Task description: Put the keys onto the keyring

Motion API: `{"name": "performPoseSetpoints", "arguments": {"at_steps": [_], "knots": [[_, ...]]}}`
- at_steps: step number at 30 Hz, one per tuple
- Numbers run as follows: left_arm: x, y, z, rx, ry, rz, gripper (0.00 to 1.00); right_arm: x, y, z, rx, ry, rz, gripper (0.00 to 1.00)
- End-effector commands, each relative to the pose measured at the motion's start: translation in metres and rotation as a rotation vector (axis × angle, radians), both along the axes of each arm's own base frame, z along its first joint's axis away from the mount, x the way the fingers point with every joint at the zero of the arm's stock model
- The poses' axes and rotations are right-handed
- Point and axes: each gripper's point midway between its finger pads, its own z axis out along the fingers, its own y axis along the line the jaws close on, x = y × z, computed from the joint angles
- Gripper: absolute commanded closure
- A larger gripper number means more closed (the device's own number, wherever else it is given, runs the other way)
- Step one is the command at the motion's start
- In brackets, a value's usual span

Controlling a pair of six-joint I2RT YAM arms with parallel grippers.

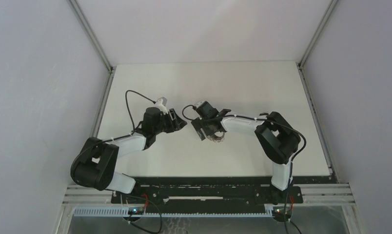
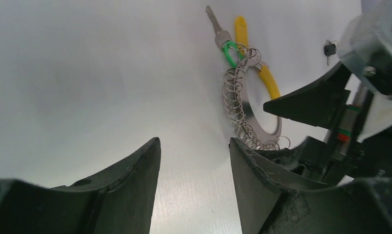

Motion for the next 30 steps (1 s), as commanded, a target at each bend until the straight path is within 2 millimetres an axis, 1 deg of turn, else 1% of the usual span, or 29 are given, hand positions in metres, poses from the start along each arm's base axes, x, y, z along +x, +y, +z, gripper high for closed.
{"name": "performPoseSetpoints", "arguments": {"at_steps": [1,6,14,16,18,19,21,24,28,30], "knots": [[0.002,-0.002,0.02,-0.037,-0.067,-0.009,0.4,0.013,0.01,0.012,-0.006,-0.025,0.01,0.21],[0.001,-0.002,0.019,-0.035,-0.066,-0.013,0.4,0.014,0.009,0.002,-0.035,-0.006,0.0,0.31],[0.001,-0.004,0.021,-0.043,-0.064,-0.019,0.41,0.008,0.003,-0.012,-0.08,0.04,0.002,0.46],[0.0,-0.004,0.021,-0.045,-0.064,-0.018,0.4,0.006,0.002,-0.013,-0.085,0.049,0.014,0.52],[0.0,-0.004,0.022,-0.047,-0.065,-0.017,0.41,0.005,0.001,-0.01,-0.082,0.049,0.03,0.59],[0.0,-0.003,0.022,-0.047,-0.068,-0.015,0.41,0.003,0.002,-0.008,-0.074,0.05,0.041,0.61],[0.0,-0.002,0.024,-0.047,-0.075,-0.009,0.41,0.001,0.004,-0.005,-0.052,0.054,0.058,0.69],[-0.001,-0.002,0.027,-0.052,-0.078,-0.008,0.41,-0.001,0.006,0.002,-0.026,0.043,0.084,0.76],[-0.004,-0.005,0.029,-0.076,-0.074,-0.02,0.4,-0.006,0.015,0.015,0.045,0.028,0.125,0.78],[-0.005,-0.007,0.028,-0.106,-0.055,-0.01,0.41,-0.01,0.016,0.016,0.07,0.026,0.144,0.78]]}}
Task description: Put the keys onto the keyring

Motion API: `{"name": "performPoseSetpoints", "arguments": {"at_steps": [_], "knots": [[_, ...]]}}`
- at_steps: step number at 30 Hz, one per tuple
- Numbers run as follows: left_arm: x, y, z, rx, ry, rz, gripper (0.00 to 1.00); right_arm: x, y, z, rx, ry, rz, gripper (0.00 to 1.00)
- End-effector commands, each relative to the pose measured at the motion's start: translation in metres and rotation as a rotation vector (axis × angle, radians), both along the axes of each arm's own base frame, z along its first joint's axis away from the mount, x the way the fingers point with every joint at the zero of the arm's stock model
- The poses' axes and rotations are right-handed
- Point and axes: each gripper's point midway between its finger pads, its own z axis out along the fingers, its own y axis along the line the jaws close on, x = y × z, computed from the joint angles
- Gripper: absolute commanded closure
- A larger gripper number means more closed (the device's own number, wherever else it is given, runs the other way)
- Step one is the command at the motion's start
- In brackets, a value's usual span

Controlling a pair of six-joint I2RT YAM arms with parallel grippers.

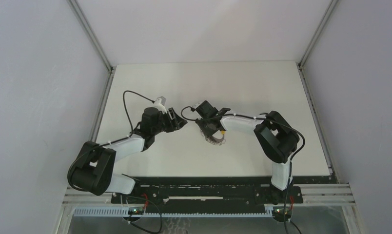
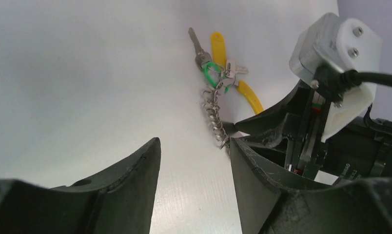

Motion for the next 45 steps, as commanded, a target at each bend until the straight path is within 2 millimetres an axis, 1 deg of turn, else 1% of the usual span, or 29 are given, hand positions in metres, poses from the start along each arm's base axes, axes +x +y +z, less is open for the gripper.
{"name": "performPoseSetpoints", "arguments": {"at_steps": [1,5,6,11,15,21,25,33,37,40,45], "knots": [[-0.004,-0.006,0.01,-0.08,-0.008,-0.006,0.41,-0.005,0.013,0.026,0.114,-0.031,0.066,0.78],[-0.003,-0.019,0.011,-0.149,0.023,-0.024,0.4,-0.009,0.02,0.032,0.17,-0.038,0.094,0.78],[-0.003,-0.023,0.008,-0.166,0.043,-0.032,0.41,-0.01,0.021,0.033,0.181,-0.04,0.097,0.78],[-0.001,-0.042,0.006,-0.27,0.087,-0.053,0.42,-0.012,0.022,0.037,0.239,-0.042,0.096,0.78],[-0.003,-0.052,0.0,-0.279,0.108,-0.062,0.43,-0.011,0.021,0.042,0.306,-0.033,0.081,0.78],[-0.004,-0.057,-0.009,-0.27,0.134,-0.068,0.42,-0.011,0.019,0.048,0.38,-0.025,0.076,0.78],[-0.001,-0.061,-0.017,-0.254,0.148,-0.076,0.42,-0.014,0.018,0.046,0.373,-0.021,0.093,0.78],[0.001,-0.067,-0.019,-0.197,0.157,-0.144,0.41,-0.023,0.02,0.049,0.393,-0.05,0.191,0.78],[0.001,-0.072,-0.023,-0.197,0.177,-0.179,0.42,-0.028,0.023,0.047,0.389,-0.051,0.237,0.78],[0.002,-0.075,-0.026,-0.192,0.191,-0.191,0.43,-0.031,0.025,0.045,0.387,-0.046,0.253,0.78],[-0.001,-0.072,-0.036,-0.168,0.218,-0.182,0.47,-0.032,0.028,0.047,0.392,-0.058,0.268,0.78]]}}
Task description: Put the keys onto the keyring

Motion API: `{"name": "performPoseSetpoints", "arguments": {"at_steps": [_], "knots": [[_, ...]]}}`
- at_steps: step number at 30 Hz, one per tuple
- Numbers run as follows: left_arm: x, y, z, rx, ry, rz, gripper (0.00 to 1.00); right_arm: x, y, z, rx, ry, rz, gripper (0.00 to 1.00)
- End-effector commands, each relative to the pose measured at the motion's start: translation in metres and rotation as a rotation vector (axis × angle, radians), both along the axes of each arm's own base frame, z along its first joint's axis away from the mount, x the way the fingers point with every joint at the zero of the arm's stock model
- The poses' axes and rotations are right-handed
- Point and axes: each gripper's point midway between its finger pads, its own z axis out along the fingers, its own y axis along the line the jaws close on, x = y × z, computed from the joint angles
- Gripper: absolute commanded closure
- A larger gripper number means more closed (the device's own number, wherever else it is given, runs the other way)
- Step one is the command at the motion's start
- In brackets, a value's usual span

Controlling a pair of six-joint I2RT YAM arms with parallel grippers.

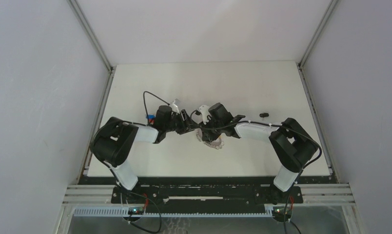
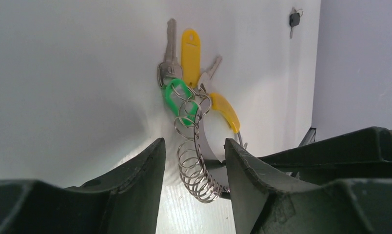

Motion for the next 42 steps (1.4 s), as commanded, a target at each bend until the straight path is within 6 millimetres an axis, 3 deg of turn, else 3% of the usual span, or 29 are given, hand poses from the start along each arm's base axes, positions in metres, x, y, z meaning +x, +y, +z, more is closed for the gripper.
{"name": "performPoseSetpoints", "arguments": {"at_steps": [1,8,17,22,27,32,36,42], "knots": [[0.002,-0.007,0.004,-0.001,-0.018,-0.043,0.48,0.004,0.015,0.026,0.074,-0.083,0.047,0.78],[-0.001,-0.011,0.0,-0.023,-0.001,-0.057,0.51,0.004,0.016,0.026,0.072,-0.092,0.055,0.77],[0.0,-0.019,0.0,-0.059,0.008,-0.068,0.62,0.002,0.019,0.024,0.071,-0.094,0.063,0.77],[0.0,-0.022,0.004,-0.075,-0.001,-0.072,0.74,0.002,0.019,0.023,0.068,-0.094,0.063,0.77],[0.001,-0.022,0.014,-0.095,-0.025,-0.063,0.97,0.004,0.019,0.024,0.068,-0.097,0.052,0.76],[0.001,-0.019,0.033,-0.128,-0.073,-0.038,1.0,0.005,0.018,0.04,0.087,-0.125,0.038,0.69],[0.002,-0.014,0.048,-0.123,-0.13,-0.01,1.0,0.006,0.015,0.066,0.105,-0.187,0.025,0.59],[-0.004,-0.011,0.068,0.038,-0.26,-0.059,1.0,-0.001,0.011,0.104,0.164,-0.258,0.032,0.49]]}}
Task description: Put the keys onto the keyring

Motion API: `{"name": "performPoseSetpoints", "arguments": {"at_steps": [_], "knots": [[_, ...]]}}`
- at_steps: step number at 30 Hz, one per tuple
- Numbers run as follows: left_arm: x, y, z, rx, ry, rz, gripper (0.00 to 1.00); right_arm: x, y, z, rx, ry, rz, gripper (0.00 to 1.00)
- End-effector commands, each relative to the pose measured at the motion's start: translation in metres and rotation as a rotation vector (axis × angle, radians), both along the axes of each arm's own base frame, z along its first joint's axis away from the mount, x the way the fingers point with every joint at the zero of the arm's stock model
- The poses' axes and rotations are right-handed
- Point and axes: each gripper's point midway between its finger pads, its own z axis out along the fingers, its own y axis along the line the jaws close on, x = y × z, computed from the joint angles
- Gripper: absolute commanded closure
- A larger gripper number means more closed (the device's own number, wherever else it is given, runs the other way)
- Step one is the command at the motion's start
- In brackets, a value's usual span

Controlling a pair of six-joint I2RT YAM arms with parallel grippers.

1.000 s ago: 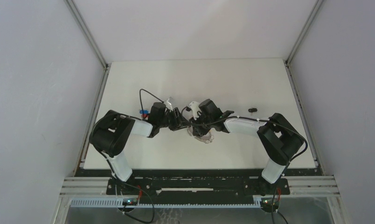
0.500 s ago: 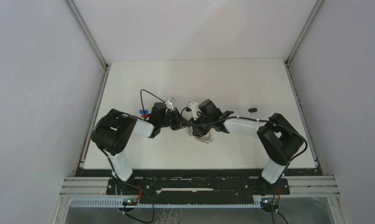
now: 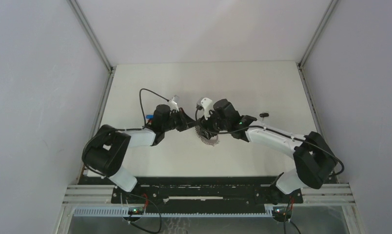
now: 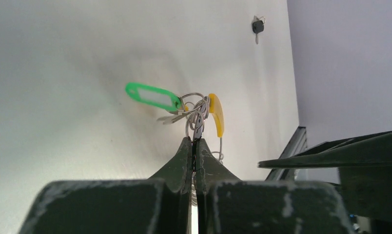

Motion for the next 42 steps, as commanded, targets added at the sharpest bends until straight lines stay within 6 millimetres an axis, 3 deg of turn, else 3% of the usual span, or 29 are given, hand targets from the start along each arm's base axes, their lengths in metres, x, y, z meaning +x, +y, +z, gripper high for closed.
{"name": "performPoseSetpoints", "arguments": {"at_steps": [1,10,15,19,26,30,34,42], "knots": [[0.0,-0.001,0.034,0.144,-0.203,-0.042,1.0,0.0,0.0,0.039,0.067,-0.093,0.007,0.49],[0.004,0.022,0.107,0.492,-0.6,-0.153,1.0,0.0,-0.032,0.101,0.213,-0.146,0.044,0.38],[-0.008,0.015,0.124,0.651,-0.789,-0.347,1.0,0.002,-0.042,0.123,0.31,-0.179,0.141,0.33],[-0.016,0.013,0.14,0.691,-0.892,-0.442,1.0,0.008,-0.042,0.13,0.298,-0.278,0.193,0.32],[-0.032,0.006,0.167,0.685,-1.037,-0.584,1.0,0.001,-0.03,0.133,0.301,-0.408,0.399,0.32],[-0.043,-0.002,0.172,0.652,-1.071,-0.65,1.0,-0.004,-0.019,0.13,0.317,-0.41,0.503,0.34],[-0.051,-0.008,0.174,0.632,-1.09,-0.684,1.0,-0.003,-0.012,0.123,0.318,-0.417,0.58,0.42],[-0.059,-0.015,0.177,0.603,-1.117,-0.723,1.0,-0.005,-0.002,0.121,0.352,-0.425,0.648,0.47]]}}
